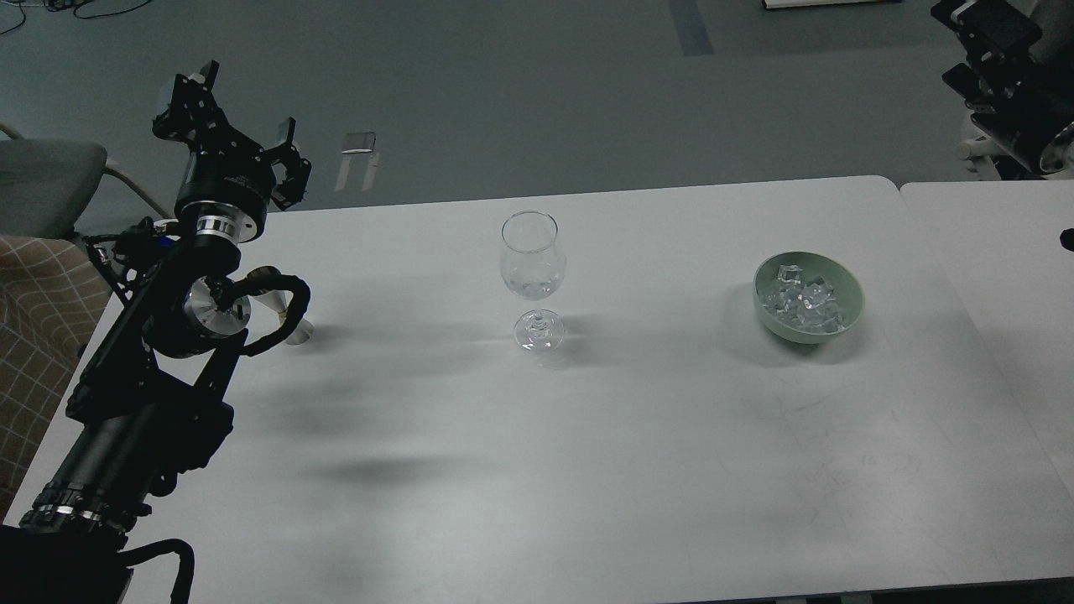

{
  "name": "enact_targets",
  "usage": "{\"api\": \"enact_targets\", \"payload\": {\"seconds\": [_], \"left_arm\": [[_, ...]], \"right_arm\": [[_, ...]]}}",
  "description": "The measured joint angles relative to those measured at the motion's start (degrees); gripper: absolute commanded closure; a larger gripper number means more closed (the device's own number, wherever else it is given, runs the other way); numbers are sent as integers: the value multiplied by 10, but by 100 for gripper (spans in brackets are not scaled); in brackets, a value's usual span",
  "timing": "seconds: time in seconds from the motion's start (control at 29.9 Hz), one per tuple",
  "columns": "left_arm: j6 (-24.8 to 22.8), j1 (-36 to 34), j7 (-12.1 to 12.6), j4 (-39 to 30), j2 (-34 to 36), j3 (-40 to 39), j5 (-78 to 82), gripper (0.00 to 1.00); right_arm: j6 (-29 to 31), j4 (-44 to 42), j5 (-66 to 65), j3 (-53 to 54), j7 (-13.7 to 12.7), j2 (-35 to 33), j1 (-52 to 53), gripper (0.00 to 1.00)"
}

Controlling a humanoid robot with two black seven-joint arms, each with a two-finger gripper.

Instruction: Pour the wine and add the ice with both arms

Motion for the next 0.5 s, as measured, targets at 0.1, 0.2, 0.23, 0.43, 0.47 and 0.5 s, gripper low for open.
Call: {"api": "enact_targets", "payload": {"seconds": [0.1,0.2,0.23,0.43,0.47,0.5], "left_arm": [[1,-1,-7,-2,0,-5,-4,2],[-3,-2,-9,-5,1,-6,-5,2],[-6,-2,-9,-6,1,-6,-5,2],[-41,1,-9,-7,1,-5,-5,2],[-42,1,-9,-7,1,-5,-5,2],[-43,1,-9,-7,1,-5,-5,2]], "right_arm": [[-1,28,-73,-25,0,-20,4,0],[-1,65,-116,-66,0,-57,6,0],[-1,79,-123,-84,0,-71,6,0],[0,124,-135,-193,0,-118,20,2],[0,125,-137,-207,0,-119,21,3],[0,125,-144,-224,0,-120,20,4]]}}
